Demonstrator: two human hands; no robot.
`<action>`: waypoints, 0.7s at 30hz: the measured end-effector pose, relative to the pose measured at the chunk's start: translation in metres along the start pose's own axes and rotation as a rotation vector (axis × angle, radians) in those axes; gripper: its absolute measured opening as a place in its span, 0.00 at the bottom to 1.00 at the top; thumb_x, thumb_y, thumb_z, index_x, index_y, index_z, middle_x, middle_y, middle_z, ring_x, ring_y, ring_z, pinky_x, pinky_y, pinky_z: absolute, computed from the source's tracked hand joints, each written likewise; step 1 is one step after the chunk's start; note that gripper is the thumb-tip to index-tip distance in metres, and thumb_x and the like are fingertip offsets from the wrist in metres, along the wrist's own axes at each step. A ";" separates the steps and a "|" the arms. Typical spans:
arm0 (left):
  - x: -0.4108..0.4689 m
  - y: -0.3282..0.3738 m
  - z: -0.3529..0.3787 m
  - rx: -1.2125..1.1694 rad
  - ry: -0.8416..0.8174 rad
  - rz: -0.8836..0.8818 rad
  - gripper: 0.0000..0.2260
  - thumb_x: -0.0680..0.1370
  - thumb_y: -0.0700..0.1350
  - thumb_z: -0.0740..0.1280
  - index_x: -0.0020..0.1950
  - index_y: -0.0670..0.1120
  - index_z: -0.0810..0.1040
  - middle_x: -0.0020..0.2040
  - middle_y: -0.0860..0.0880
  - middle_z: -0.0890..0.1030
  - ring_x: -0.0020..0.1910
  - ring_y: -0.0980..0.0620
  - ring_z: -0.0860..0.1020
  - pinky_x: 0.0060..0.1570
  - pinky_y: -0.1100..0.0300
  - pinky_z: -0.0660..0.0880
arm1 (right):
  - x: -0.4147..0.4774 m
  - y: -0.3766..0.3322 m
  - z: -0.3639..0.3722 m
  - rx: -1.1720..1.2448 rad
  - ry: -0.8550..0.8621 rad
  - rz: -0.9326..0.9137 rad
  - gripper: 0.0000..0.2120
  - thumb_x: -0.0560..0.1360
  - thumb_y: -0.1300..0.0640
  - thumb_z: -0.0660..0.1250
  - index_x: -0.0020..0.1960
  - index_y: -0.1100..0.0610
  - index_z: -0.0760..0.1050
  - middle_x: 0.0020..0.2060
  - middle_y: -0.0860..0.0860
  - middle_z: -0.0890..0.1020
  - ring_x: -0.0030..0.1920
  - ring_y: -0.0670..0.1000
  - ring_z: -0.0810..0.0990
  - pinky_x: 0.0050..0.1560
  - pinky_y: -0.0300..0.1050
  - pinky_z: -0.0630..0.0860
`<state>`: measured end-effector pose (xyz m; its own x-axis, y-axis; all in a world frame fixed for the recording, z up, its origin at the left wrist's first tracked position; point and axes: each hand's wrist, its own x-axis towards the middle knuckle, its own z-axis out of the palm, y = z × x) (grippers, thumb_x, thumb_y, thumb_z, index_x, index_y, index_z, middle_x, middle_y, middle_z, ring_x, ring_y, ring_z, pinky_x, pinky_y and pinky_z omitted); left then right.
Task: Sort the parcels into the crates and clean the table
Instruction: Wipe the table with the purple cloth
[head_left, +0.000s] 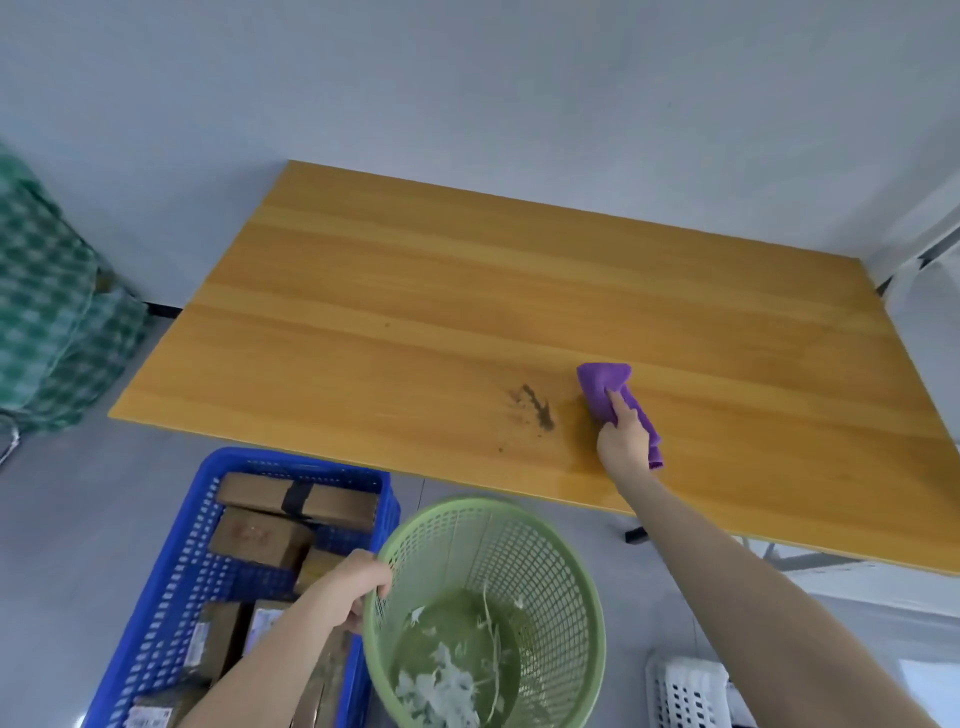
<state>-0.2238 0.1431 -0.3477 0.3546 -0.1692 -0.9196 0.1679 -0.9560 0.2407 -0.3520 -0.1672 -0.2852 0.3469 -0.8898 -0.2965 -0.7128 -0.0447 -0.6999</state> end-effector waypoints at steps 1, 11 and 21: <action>0.004 -0.001 0.000 -0.019 0.020 0.007 0.26 0.70 0.32 0.58 0.70 0.35 0.65 0.36 0.44 0.67 0.28 0.50 0.69 0.20 0.65 0.67 | 0.002 -0.002 0.012 -0.071 -0.060 -0.007 0.27 0.79 0.66 0.50 0.75 0.50 0.59 0.75 0.58 0.58 0.73 0.60 0.60 0.71 0.54 0.59; 0.016 0.016 -0.001 -0.231 -0.016 -0.048 0.12 0.72 0.31 0.57 0.53 0.40 0.70 0.42 0.43 0.72 0.36 0.46 0.77 0.26 0.60 0.74 | 0.068 -0.029 0.049 -0.285 -0.336 -0.280 0.22 0.82 0.61 0.50 0.76 0.49 0.59 0.77 0.48 0.55 0.77 0.55 0.45 0.74 0.56 0.40; 0.057 0.041 0.013 -0.403 -0.086 -0.058 0.17 0.71 0.32 0.57 0.58 0.41 0.71 0.53 0.37 0.77 0.48 0.39 0.81 0.41 0.47 0.81 | 0.062 -0.019 0.055 -0.195 -0.420 -0.424 0.22 0.82 0.64 0.52 0.73 0.49 0.65 0.72 0.44 0.63 0.77 0.48 0.49 0.74 0.49 0.40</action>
<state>-0.2083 0.0910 -0.3944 0.2588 -0.1538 -0.9536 0.5381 -0.7969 0.2745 -0.2832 -0.1967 -0.3256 0.8057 -0.5237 -0.2768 -0.5449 -0.4720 -0.6930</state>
